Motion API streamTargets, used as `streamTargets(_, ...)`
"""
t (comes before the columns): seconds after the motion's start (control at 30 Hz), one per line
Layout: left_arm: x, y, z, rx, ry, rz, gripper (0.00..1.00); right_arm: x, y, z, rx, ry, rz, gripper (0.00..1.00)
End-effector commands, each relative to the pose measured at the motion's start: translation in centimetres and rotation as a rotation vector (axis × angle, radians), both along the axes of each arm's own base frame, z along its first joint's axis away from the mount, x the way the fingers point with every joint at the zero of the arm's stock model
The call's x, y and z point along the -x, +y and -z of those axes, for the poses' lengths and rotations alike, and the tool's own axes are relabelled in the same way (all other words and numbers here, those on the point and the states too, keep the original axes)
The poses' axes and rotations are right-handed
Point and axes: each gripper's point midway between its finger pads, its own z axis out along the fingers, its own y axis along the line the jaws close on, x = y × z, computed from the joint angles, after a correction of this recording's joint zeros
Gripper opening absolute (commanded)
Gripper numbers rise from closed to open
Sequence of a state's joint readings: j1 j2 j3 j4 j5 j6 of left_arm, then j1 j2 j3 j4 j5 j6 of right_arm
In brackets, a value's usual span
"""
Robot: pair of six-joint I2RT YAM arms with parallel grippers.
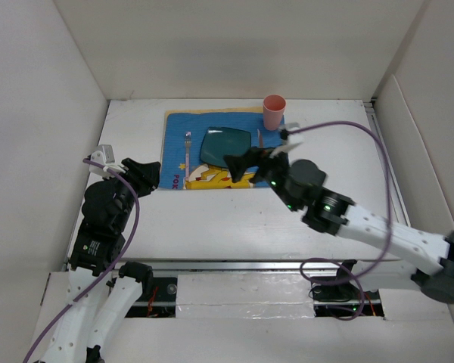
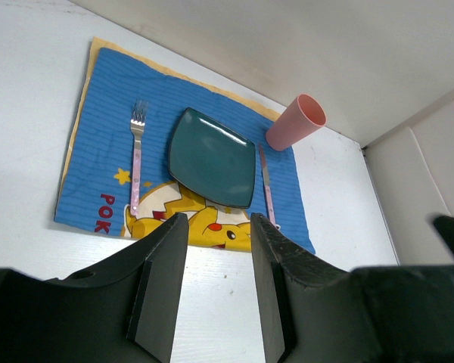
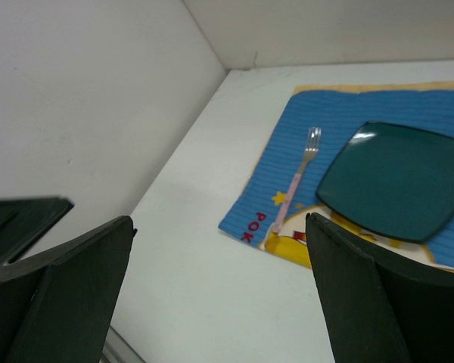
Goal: Set the dinner table for one person
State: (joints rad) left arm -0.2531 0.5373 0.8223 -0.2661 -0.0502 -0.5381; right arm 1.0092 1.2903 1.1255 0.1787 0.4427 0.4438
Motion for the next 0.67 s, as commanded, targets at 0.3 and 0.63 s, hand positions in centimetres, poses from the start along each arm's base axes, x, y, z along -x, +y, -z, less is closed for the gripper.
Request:
streamTargets(0.3, 3.4, -0.4, -7.9, 0.027, -0.239, 0.078, 0.47, 9.7, -26.9, -1.5, -0.163, -0.09, 0.41, 1.0)
streamTargets(0.63, 2.4, -2.4, -4.4, 0.065, -0.218, 0.169, 0.48, 9.2, -25.7, 1.3, -0.091, -0.046, 0.399, 1.0)
